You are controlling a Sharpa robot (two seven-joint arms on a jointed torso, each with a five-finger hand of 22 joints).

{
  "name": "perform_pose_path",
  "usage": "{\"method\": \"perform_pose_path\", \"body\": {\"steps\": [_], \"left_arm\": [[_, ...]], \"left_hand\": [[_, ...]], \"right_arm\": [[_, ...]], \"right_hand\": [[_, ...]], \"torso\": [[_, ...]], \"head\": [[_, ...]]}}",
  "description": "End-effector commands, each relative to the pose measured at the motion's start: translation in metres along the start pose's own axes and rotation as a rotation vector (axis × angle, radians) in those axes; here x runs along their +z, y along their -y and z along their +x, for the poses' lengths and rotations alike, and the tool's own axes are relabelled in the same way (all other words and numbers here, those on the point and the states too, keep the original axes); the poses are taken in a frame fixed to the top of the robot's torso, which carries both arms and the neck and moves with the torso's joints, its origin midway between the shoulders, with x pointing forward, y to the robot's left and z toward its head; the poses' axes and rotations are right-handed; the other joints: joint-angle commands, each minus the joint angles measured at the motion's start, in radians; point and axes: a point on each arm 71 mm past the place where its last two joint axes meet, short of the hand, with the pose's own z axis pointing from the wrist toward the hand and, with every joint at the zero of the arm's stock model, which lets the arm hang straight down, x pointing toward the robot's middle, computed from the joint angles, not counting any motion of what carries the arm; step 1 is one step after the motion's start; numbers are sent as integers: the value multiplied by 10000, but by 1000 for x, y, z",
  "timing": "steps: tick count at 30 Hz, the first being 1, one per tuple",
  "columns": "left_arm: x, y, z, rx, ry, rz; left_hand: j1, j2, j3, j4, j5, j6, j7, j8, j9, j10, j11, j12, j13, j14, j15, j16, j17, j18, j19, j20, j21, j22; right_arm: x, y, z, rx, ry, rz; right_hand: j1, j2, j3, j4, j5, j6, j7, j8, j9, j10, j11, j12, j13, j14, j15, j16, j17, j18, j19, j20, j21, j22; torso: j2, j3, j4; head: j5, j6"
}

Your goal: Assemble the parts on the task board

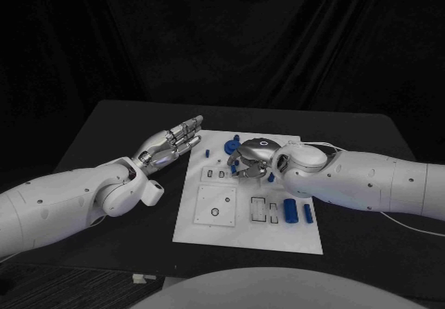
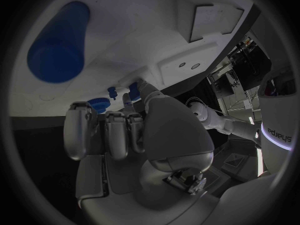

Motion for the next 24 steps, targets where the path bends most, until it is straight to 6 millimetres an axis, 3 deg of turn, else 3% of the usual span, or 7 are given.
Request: {"method": "perform_pose_path", "body": {"steps": [1, 8, 14, 18, 21, 22, 24], "left_arm": [[1, 1, 1, -74, -78, 107], [0, 1, 1, -51, -41, 109], [-1, 2, 2, -64, -41, 109], [-2, 3, 2, -12, 42, 156], [-3, 5, 1, 108, 205, 195], [-4, 5, 0, 146, 253, 202], [-4, 6, -1, 219, 342, 209]], "left_hand": [[-74, 32, 67, -11, 33, 34, 23, 66, 12, 3, 41, -66, -16, -3, 92, -36, -13, 177, -31, 62, -58, -17], [-74, 32, 67, -11, 33, 34, 23, 66, 12, 3, 41, -66, -16, -3, 92, -36, -13, 177, -31, 62, -58, -17], [-74, 27, 71, -18, 32, 38, 31, 66, 12, 3, 37, -66, -16, -3, 90, -36, -13, 176, -31, 78, -58, -17], [49, -150, 144, -297, -21, 76, 69, 68, 13, 3, 75, -66, -16, -3, 110, -36, -13, 178, -31, 180, -58, -17], [75, -274, 210, -494, -307, 116, 111, 72, 17, 3, 86, -66, -16, -3, 138, -36, -13, 180, -21, 262, -51, -10], [72, -305, 216, -529, -353, 120, 123, 72, 17, 3, 91, -66, -16, -3, 156, -36, -13, 182, -12, 285, -43, -3], [70, -329, 223, -557, -385, 126, 132, 73, 17, 3, 98, -66, -16, -3, 171, -36, -13, 184, -1, 304, -35, 4]], "right_arm": [[-2, 1, 3, 9, 5, 103], [-6, 3, -2, 66, 723, -102], [-17, 4, -15, 138, 1630, -261], [-32, 5, -37, 101, 2344, -383], [-47, 7, -60, -2, 2777, -403], [-52, 8, -66, -35, 2875, -391], [-58, 9, -74, -87, 3020, -359]], "right_hand": [[-69, -129, -137, 48, -262, -291, -8, -24, -133, 1059, -52, 25, 2634, 1049, -68, 26, 2635, 189, -92, -16, -111, 1963], [-160, -349, -343, 390, -772, -1757, -126, -82, -614, 1059, -135, 25, 2634, 1049, -128, 26, 2635, 215, -145, -57, -244, 1930], [-104, -604, -359, 806, -913, -1597, -151, 1, -671, 1059, -180, 25, 2634, 1049, -170, 26, 2635, 208, -113, -104, -228, 1939], [-157, -850, -434, 1387, -990, -1317, -119, 61, -698, 1059, -162, 25, 2634, 1049, -166, 26, 2635, 205, -101, -115, -237, 1940], [-185, -988, -495, 1727, -995, -1265, -113, 63, -726, 1059, -160, 25, 2634, 1049, -167, 26, 2635, 204, -100, -120, -242, 1940], [-215, -1114, -569, 2059, -989, -1310, -108, 44, -765, 1059, -155, 25, 2634, 1049, -163, 26, 2635, 208, -114, -118, -269, 1933], [-226, -1150, -607, 2193, -992, -1302, -109, 41, -779, 1059, -153, 25, 2634, 1049, -161, 26, 2635, 209, -116, -117, -276, 1932]], "torso": [[-11, -9, 0], [-23, -3, 0], [-20, 0, 18], [-36, 8, 34], [-57, 2, -17], [-70, 1, -35], [-91, 2, -51]], "head": [[-23, -2], [61, -2], [149, -2], [162, -2], [198, -2], [214, -2], [241, -2]]}}
